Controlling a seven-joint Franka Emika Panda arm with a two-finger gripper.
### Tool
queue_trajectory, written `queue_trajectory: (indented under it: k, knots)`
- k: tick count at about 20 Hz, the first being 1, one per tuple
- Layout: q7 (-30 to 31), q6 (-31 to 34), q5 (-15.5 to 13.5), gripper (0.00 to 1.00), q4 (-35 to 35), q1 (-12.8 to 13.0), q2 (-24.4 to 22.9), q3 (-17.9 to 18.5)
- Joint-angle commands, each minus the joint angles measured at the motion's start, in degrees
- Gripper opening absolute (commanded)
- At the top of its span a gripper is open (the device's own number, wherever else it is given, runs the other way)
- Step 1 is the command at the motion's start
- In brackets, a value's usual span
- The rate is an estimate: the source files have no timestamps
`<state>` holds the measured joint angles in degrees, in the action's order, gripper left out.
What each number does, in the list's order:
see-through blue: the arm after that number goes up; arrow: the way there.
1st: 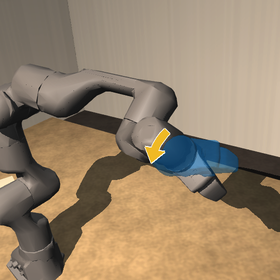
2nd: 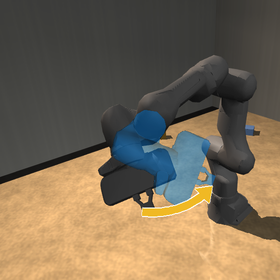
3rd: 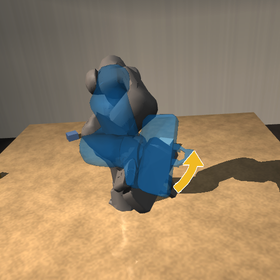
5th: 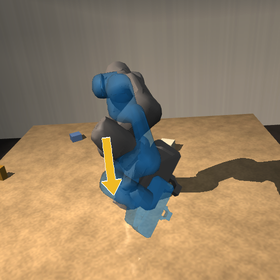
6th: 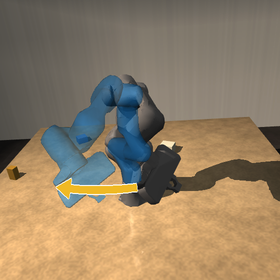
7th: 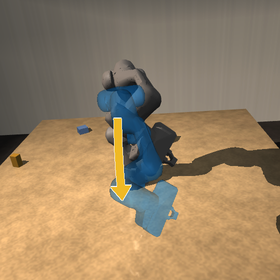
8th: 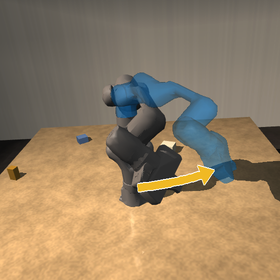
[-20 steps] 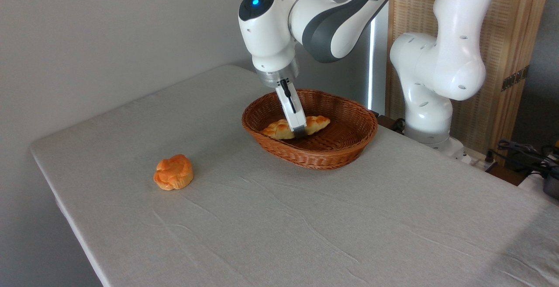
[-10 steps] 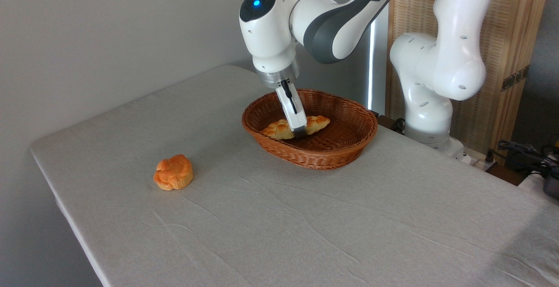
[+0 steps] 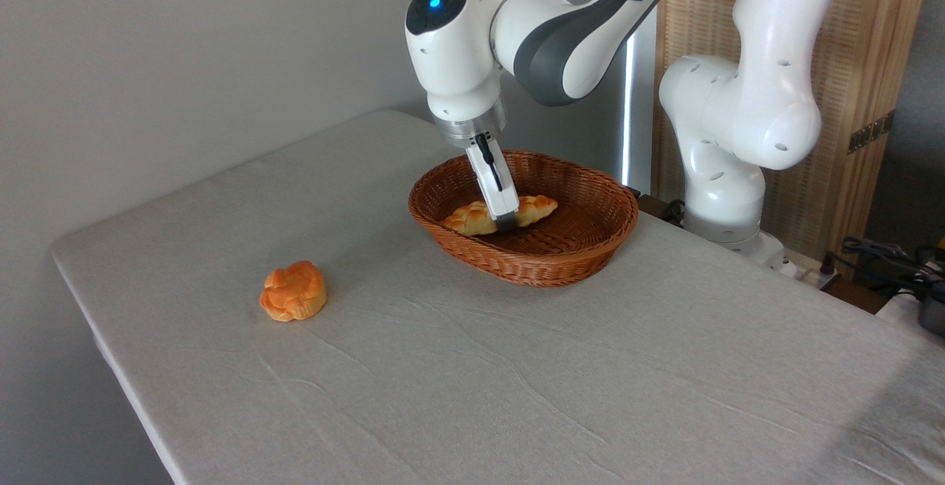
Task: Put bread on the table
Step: 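Lift the braided roll up and over the basket rim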
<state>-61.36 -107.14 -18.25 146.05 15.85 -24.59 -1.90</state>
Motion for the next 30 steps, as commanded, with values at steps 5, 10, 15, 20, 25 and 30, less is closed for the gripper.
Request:
queue_trajectory:
  k: [5,10,15,20,25,30]
  knots:
    - [-1.0,9.4,0.1,0.29,-5.4,0.3,-0.8,6.3]
    - [-1.3,10.8,0.1,0.3,-10.2,0.3,-0.7,7.1]
    - [-1.2,10.4,1.8,0.32,-15.4,0.3,-0.5,8.6]
    - [-1.1,11.3,3.0,0.33,-17.7,0.3,-0.5,10.0]
    - [-0.7,11.3,3.2,0.33,-18.1,0.7,0.0,9.9]
    - [-0.8,10.4,3.5,0.33,-19.7,0.5,-0.1,11.7]
